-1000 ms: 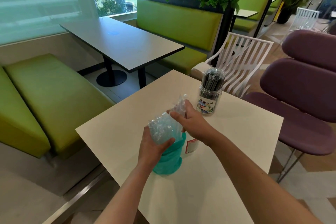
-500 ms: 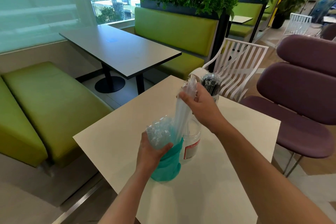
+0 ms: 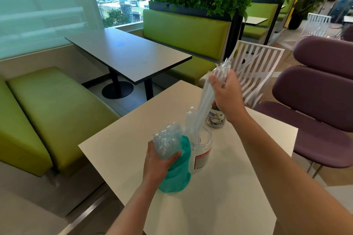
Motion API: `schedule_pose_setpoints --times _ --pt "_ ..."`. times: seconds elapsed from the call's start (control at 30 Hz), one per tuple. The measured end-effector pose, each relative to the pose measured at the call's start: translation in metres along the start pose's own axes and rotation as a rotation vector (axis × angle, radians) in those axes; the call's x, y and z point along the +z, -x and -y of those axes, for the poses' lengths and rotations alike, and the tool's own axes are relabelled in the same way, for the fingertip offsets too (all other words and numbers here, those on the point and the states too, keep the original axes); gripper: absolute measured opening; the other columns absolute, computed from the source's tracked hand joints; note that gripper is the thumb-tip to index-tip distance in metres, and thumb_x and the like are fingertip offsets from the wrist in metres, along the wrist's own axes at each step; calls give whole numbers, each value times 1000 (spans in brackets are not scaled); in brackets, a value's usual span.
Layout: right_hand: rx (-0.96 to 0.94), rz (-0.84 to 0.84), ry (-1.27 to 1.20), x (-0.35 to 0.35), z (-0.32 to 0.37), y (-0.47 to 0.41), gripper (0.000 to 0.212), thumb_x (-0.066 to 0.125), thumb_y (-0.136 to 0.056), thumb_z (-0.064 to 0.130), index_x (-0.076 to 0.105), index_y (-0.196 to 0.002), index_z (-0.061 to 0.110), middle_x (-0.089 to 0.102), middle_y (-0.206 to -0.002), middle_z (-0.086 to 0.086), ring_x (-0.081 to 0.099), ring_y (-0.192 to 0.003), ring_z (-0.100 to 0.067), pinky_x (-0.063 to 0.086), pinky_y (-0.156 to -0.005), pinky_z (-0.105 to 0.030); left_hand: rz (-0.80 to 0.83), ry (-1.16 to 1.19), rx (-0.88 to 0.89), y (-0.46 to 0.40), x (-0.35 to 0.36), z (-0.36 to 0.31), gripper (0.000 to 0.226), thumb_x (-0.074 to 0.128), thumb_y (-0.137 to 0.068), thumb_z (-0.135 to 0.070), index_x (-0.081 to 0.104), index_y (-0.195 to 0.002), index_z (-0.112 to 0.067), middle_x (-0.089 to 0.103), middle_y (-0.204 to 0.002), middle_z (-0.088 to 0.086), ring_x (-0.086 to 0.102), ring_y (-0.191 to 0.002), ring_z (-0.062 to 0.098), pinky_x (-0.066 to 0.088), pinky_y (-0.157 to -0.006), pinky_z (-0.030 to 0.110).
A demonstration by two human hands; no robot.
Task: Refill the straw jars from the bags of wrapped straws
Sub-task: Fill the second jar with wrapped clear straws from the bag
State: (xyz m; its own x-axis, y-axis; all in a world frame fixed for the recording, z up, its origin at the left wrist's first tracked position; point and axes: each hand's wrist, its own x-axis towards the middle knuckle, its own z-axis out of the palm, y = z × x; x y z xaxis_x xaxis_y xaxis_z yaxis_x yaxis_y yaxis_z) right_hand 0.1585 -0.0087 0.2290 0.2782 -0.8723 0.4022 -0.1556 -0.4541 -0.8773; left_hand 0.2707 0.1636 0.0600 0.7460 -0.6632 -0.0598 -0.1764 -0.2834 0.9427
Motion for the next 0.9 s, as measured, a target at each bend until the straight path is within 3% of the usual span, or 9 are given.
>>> schedule_pose_setpoints --times 0.07,0.13,0.3,0.4,0.53,0.67,0.77,0.83,0.9 --pt "16 -62 -34 0 -3 -1 19 53 -98 33 46 -112 23 56 -94 5 63 -90 -15 59 -70 -34 -4 10 1 -1 0 1 82 87 -63 -50 29 -121 -43 44 -113 -22 48 -106 9 41 -81 22" --pt "38 -73 -43 -1 -5 -4 20 53 -98 33 45 -113 22 56 -96 3 63 -88 -15 57 -57 -24 -3 11 1 -2 -1 2 82 86 -63 -51 29 -121 -43 43 -109 -27 48 -107 8 41 -81 21" --pt "147 87 28 22 -32 6 26 54 -98 33 44 -119 21 52 -91 10 60 -81 -14 54 -49 -22 -8 15 -2 -4 -2 4 83 87 -63 -50 29 -123 -42 45 -115 -20 48 -109 10 42 -84 24" --pt "229 220 128 42 -58 19 35 54 -98 31 43 -125 12 55 -103 -2 62 -76 -17 53 -47 -24 -20 33 -9 -5 -2 4 82 89 -63 -46 32 -122 -39 47 -114 -18 49 -107 11 43 -82 24" --pt "340 336 205 61 -88 31 41 56 -97 30 40 -129 10 52 -112 -6 64 -75 -20 58 -51 -33 -23 33 -4 -4 -2 3 81 88 -62 -46 32 -119 -39 45 -108 -23 49 -105 10 40 -76 18" --pt "482 374 167 71 -104 39 43 66 -91 28 42 -120 8 51 -114 -10 60 -70 -21 51 -44 -24 -26 8 0 -3 -1 4 81 87 -62 -51 31 -119 -40 44 -110 -23 48 -105 8 39 -71 14" --pt "501 427 148 74 -106 41 59 77 -82 29 41 -125 10 53 -117 -9 64 -72 -21 53 -53 -25 -22 -3 1 -2 -1 3 81 86 -62 -51 30 -119 -41 43 -110 -23 47 -105 7 36 -68 8" --pt "455 434 199 76 -110 42 68 81 -76 33 42 -127 12 49 -123 -8 64 -88 -24 57 -70 -30 -18 -11 6 -1 -2 3 81 86 -63 -51 29 -120 -41 43 -112 -21 47 -105 7 35 -68 7" --pt "366 364 283 76 -109 45 73 81 -76 35 41 -133 13 42 -131 -7 55 -104 -21 49 -88 -30 -18 -3 8 -1 -2 3 82 86 -63 -51 29 -120 -41 43 -110 -23 47 -105 7 36 -69 7"
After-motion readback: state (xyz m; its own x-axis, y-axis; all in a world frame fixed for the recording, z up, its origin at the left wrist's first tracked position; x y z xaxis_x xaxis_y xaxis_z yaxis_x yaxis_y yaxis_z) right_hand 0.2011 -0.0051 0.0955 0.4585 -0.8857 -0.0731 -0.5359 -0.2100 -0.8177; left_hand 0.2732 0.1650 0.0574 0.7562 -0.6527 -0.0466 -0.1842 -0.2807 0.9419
